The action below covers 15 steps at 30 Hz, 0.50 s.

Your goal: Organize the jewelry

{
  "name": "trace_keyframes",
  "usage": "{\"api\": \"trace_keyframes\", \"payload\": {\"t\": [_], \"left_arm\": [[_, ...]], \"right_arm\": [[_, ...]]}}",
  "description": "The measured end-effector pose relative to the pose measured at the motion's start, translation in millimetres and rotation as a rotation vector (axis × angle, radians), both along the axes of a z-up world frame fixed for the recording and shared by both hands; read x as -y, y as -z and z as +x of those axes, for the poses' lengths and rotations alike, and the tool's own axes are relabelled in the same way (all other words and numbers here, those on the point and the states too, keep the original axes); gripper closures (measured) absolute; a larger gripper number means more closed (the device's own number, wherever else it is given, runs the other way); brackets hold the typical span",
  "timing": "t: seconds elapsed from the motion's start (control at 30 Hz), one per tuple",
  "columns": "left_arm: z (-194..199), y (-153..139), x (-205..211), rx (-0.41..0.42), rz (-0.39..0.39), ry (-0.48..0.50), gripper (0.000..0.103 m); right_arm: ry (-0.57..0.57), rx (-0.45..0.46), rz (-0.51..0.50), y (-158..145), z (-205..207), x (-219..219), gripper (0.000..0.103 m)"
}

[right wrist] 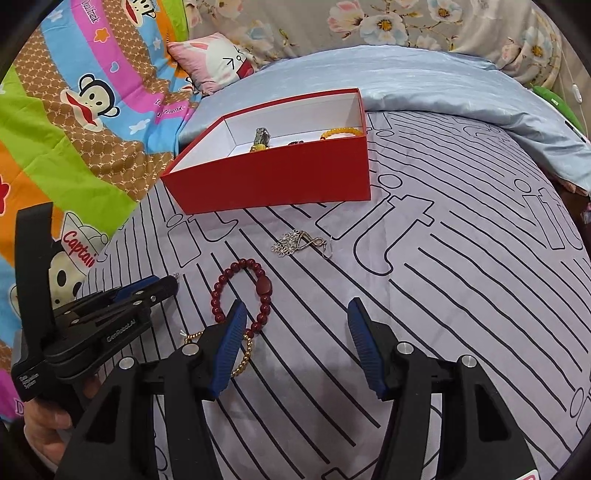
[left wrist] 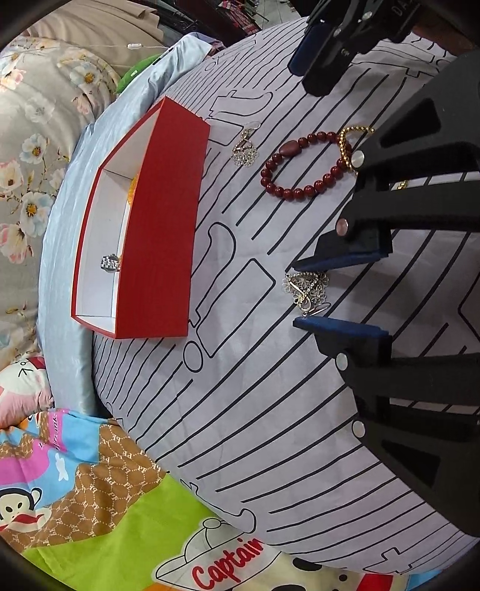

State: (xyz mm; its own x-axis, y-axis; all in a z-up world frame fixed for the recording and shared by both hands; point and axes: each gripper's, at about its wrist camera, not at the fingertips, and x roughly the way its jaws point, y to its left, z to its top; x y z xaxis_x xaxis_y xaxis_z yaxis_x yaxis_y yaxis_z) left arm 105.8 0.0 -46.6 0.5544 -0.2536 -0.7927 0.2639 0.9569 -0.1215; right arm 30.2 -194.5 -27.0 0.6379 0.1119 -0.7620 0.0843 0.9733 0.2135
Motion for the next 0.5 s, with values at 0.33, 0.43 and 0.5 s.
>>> {"api": "trace_keyframes", "payload": {"t": [0.33,0.43,0.5], "left_arm": [[-4.2,-12.3,-1.4,0.01,-0.024,0.007,0.079],[-3.7,-12.7,-0.9,0.007,-0.028,0.012,0.079],[-3.1,-12.7,-0.8,0.005,-0.03,0.013,0.079]], "right_arm": [[-0.013,-0.011,-0.022,10.4,39.7,0.6,0.046],[-0.002,-0.022,-0.022,16.2,50.8,5.7,0.048],[0.002,-0.025,-0.02,18.7,56.2,8.4,0.052]]}}
